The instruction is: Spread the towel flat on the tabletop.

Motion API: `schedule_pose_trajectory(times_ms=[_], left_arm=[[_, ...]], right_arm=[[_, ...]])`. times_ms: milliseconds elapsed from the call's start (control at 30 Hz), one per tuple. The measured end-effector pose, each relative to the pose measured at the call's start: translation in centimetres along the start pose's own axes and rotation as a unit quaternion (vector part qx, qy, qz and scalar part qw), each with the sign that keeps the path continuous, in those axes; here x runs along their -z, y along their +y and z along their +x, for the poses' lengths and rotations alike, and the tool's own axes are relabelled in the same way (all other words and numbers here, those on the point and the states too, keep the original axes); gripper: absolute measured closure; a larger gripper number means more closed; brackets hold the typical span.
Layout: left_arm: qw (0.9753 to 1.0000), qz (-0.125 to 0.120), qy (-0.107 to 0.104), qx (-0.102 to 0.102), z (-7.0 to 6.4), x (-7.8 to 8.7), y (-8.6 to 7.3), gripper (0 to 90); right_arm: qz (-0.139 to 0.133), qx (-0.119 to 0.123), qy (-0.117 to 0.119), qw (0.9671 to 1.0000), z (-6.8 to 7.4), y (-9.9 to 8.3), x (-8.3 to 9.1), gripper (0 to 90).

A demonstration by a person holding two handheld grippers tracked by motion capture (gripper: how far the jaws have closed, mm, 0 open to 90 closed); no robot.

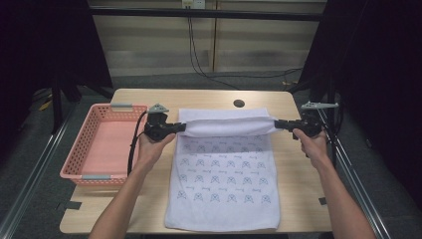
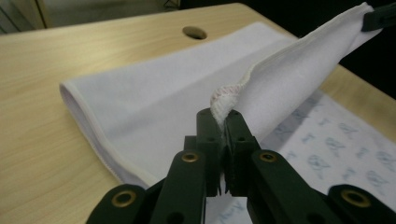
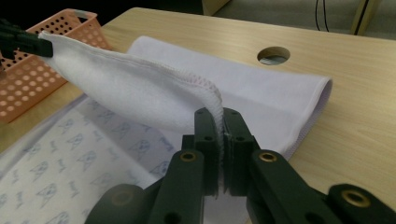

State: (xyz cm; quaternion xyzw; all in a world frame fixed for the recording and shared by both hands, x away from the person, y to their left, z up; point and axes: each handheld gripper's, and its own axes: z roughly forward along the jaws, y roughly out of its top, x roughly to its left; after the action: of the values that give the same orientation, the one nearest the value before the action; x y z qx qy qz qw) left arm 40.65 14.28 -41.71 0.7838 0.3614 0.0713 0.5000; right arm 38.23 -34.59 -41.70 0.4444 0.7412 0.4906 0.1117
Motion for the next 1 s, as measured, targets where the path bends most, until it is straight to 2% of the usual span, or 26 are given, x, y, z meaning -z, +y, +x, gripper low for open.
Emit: schedule_pose_trajectory(times_ms=[133,233,300,367,433,467,500,533,600,667,733,800,867,900,1000], left_arm=[[0.9998,-0.008,-0.010,-0.017,-1.7,2.6,-0.1,87.0],[0.9995,-0.012,-0.024,-0.019,-2.9,4.5,-0.5,87.0],[0.9990,-0.016,-0.029,-0.030,-3.8,5.7,-0.7,87.0],[0.9980,-0.028,-0.045,-0.035,-4.8,7.3,-1.0,87.0],[0.9976,-0.024,-0.044,-0.048,-5.7,8.4,-1.1,87.0],[0.9976,-0.023,-0.044,-0.048,-6.0,8.8,-1.3,86.9],[0.9978,-0.026,-0.049,-0.037,-6.3,9.1,-1.7,86.9],[0.9976,-0.025,-0.055,-0.032,-6.7,9.3,-2.2,87.0],[0.9978,-0.011,-0.048,-0.044,-7.5,9.6,-3.8,86.9],[0.9975,-0.002,-0.063,-0.033,-7.7,9.7,-5.9,86.9],[0.9974,0.017,-0.060,-0.035,-7.9,9.5,-7.9,86.8],[0.9966,0.041,-0.063,-0.033,-7.9,8.8,-9.8,86.3],[0.9954,0.067,-0.062,-0.032,-7.8,8.0,-11.4,85.9],[0.9945,0.077,-0.067,-0.024,-7.7,7.7,-12.0,85.7],[0.9914,0.104,-0.076,-0.023,-8.0,7.3,-13.6,85.3]], right_arm=[[-0.003,0.020,0.019,0.9996,1.9,-0.1,2.0,86.7],[-0.005,0.029,0.029,0.9991,3.2,-0.4,3.3,86.7],[-0.005,0.032,0.041,0.9986,4.0,-0.7,4.4,86.7],[-0.007,0.038,0.051,0.9979,5.0,-1.1,5.5,86.7],[-0.006,0.045,0.059,0.9972,6.1,-1.5,6.7,86.7],[-0.005,0.048,0.063,0.9968,6.7,-1.7,7.2,86.7],[-0.002,0.055,0.064,0.9964,7.3,-2.0,7.6,86.7],[0.001,0.059,0.065,0.9962,7.8,-2.4,8.0,86.7],[0.005,0.060,0.067,0.9959,8.6,-3.5,8.6,86.7],[0.006,0.055,0.078,0.9954,9.1,-4.9,9.1,86.6],[0.022,0.049,0.081,0.9953,9.4,-6.4,9.0,86.6],[0.050,0.047,0.087,0.9939,9.7,-8.6,8.1,86.3],[0.074,0.050,0.093,0.9917,9.9,-10.4,7.2,85.7],[0.084,0.044,0.100,0.9905,9.9,-11.2,6.8,85.5],[0.121,0.047,0.114,0.9850,10.1,-13.1,6.0,84.5]])
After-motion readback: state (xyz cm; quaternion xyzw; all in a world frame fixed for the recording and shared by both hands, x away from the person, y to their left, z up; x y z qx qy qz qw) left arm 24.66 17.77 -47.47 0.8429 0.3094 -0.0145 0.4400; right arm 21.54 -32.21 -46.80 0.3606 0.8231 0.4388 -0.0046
